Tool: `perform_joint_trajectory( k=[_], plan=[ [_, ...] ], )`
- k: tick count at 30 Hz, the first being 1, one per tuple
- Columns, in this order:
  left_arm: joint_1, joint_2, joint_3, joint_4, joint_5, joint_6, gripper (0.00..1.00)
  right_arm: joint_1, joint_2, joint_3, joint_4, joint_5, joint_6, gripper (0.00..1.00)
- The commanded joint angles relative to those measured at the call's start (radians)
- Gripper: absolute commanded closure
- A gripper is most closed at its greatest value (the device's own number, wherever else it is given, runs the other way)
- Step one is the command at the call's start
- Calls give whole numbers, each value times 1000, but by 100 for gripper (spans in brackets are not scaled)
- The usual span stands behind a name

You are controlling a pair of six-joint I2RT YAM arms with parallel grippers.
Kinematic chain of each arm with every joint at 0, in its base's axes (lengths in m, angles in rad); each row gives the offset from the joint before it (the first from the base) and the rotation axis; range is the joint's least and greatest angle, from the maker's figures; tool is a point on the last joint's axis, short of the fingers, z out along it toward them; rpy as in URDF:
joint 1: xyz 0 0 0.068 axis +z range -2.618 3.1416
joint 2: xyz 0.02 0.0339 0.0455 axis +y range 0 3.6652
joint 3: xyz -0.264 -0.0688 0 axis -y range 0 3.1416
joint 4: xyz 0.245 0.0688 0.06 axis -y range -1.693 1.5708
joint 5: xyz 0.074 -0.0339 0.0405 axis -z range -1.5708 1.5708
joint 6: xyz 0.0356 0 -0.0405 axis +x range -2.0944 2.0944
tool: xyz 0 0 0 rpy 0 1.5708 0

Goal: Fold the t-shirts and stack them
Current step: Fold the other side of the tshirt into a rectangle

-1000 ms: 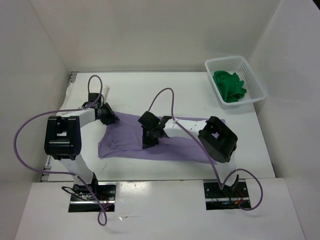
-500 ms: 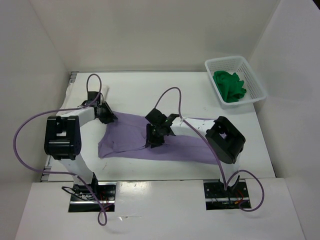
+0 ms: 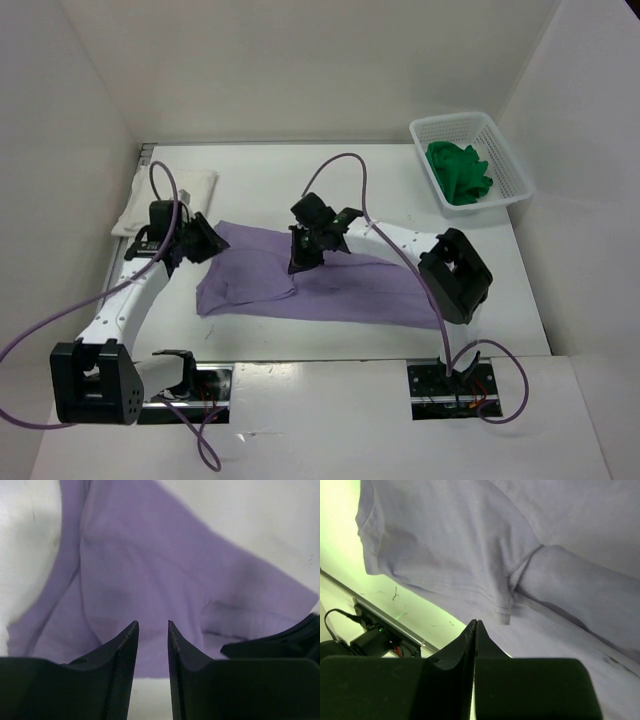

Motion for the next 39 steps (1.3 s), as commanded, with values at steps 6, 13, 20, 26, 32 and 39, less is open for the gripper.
perform_joint_trajectory(
  k=[6,13,20,26,32,39],
  plan=[
    [-14,59,-117,-13,158,-78,63,3,116,73,54,-48,-66,99],
    [-23,174,-189,-13,168,-105,70,3,148,-19,88,-57,-57,99],
    [11,170,-237,-157,107,-228,78,3,88,-63,59,-39,-66,96],
    [36,170,-100,-224,119,-242,83,3,23,40,-4,-25,-96,74],
    [36,203,99,-96,145,-170,81,-32,58,189,-41,-63,-164,70],
    [36,245,70,127,219,-95,84,-116,321,447,-27,-74,-334,100]
  ],
)
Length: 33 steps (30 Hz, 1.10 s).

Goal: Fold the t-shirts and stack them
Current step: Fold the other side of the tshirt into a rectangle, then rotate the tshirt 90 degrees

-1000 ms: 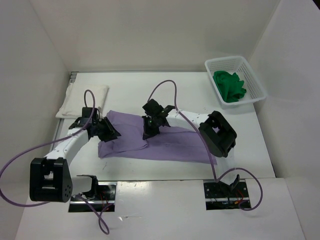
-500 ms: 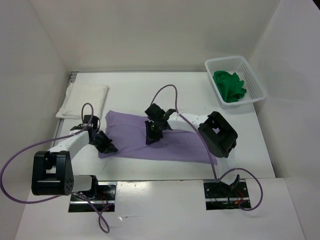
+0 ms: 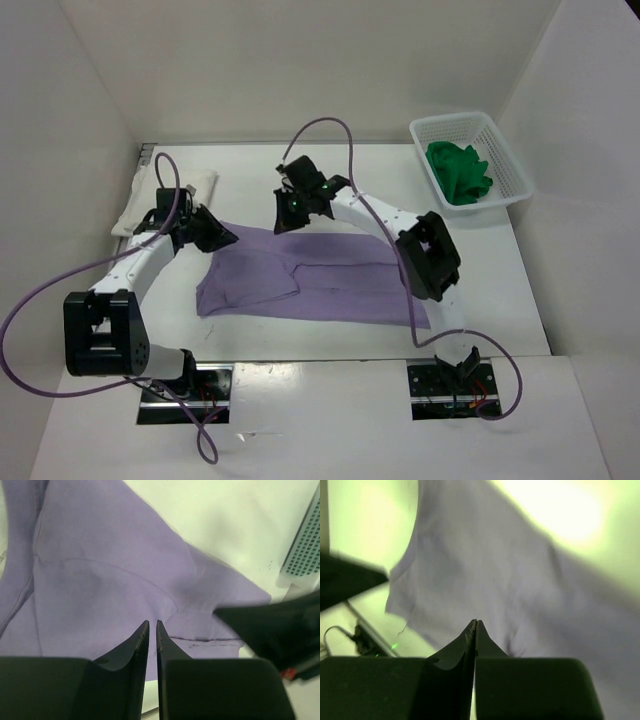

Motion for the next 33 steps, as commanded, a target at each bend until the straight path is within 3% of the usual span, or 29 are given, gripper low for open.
perform_joint_trajectory(
  k=[1,3,4,5,10,14,18,22,25,26,30,33],
  plan=[
    [4,32,9,102,49,75,84,-49,163,203,-42,-14,-123,99],
    [-19,42,28,102,49,119,82,-58,286,311,-82,-40,-159,77],
    [-34,51,40,112,49,130,80,-58,328,419,-121,-40,-169,58],
    [-34,51,40,124,62,130,77,-58,371,478,-146,-70,-186,52],
    [-43,40,31,143,66,130,74,-58,654,872,-321,-149,-208,38],
    [-43,31,40,134,46,139,74,-58,694,887,-297,-274,-208,38],
    [-43,41,86,123,36,148,74,-49,705,833,-318,-405,-251,43],
    [-43,51,140,123,27,148,74,-49,694,801,-306,-414,-240,56],
    [-43,51,140,132,36,136,74,-49,715,854,-297,-414,-182,70],
    [-43,51,140,132,45,136,74,-49,726,867,-274,-425,-171,82],
    [-43,29,116,132,45,136,72,-101,726,919,-165,-434,-58,100],
    [-43,5,102,111,56,147,72,-172,726,982,-143,-349,39,100]
  ],
)
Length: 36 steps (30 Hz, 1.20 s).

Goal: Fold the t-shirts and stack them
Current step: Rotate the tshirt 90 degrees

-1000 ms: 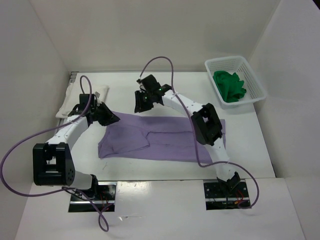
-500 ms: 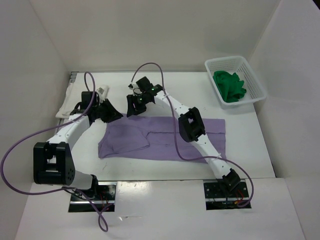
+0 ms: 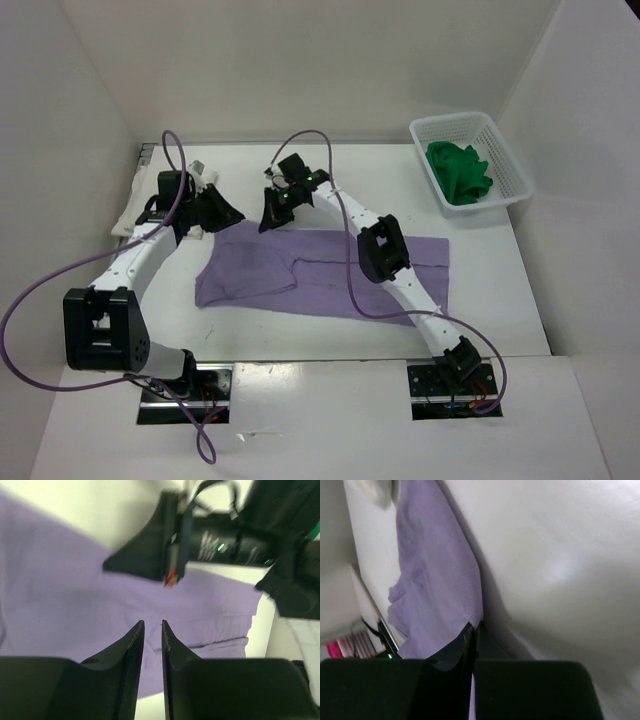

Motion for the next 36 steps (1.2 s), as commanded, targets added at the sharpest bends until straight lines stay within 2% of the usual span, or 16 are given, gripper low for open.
perform_joint_trajectory(
  k=[1,5,7,9,10,11,13,14,17,22,27,29,31,33,35,36],
  plan=[
    [1,-53,-34,0,22,32,72,-105,-5,114,93,105,151,100],
    [-71,-53,-76,0,13,18,71,-262,-5,182,35,229,314,100],
    [-113,-40,-90,0,4,8,70,-294,-5,220,10,287,374,99],
    [-200,3,-90,0,-9,-15,68,-319,-5,291,-42,349,415,88],
    [-234,22,-90,9,-22,-34,68,-319,-5,314,-59,396,455,73],
    [-306,43,-81,9,-32,-34,68,-319,-5,355,-73,413,472,66],
    [-381,103,-70,29,-44,-61,63,-319,-5,400,-119,436,494,54],
    [-416,124,-70,29,-44,-81,62,-319,4,457,-136,450,494,52],
    [-548,227,-45,85,-9,-124,55,-319,-35,510,-205,490,474,47],
    [-647,324,-10,188,36,-195,41,-319,-140,533,-306,532,367,46],
    [-754,451,75,292,57,-281,38,-299,-273,533,-410,646,270,46],
    [-763,503,85,322,57,-305,38,-299,-308,533,-453,676,250,46],
    [-794,540,128,346,57,-330,40,-299,-355,533,-484,691,234,46],
    [-794,592,149,346,48,-345,51,-308,-388,497,-495,702,210,46],
    [-794,602,149,360,22,-354,65,-308,-445,458,-495,702,198,46],
    [-794,611,149,360,11,-354,81,-308,-462,422,-495,702,198,46]
  ],
)
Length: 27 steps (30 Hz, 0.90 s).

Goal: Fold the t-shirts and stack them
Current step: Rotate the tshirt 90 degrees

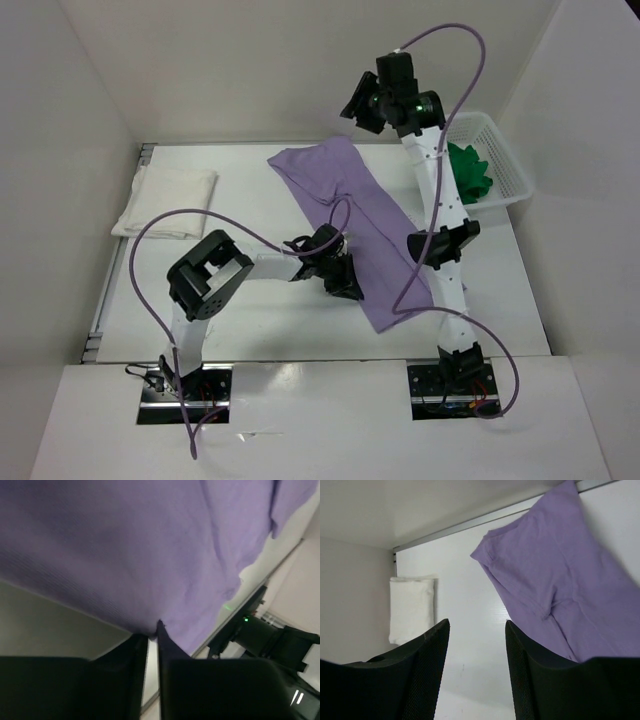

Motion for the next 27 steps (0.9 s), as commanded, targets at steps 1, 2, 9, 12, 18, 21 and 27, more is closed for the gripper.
perform_joint_trajectory(
  k=[1,2,9,12,18,21,27],
  plan=[
    [6,8,25,36,-37,-33,86,-8,-131,-60,-53,37,-48,46],
    [25,-4,3,36,-37,-33,90,-8,-147,-77,-53,37,-58,46],
    [221,-276,-254,-103,-81,137,96,-3,-412,-636,135,-1,-67,46],
    [320,-458,-331,-235,-101,252,87,-20,-767,-1280,563,-169,41,44],
    [442,-638,-406,-361,-26,312,44,-43,-1013,-1792,599,-236,34,44],
    [451,-684,-460,-422,-5,324,28,-32,-1143,-2035,609,-227,44,44],
    [460,-597,-411,-259,12,234,0,-32,-1317,-2315,600,-149,143,52]
  ],
)
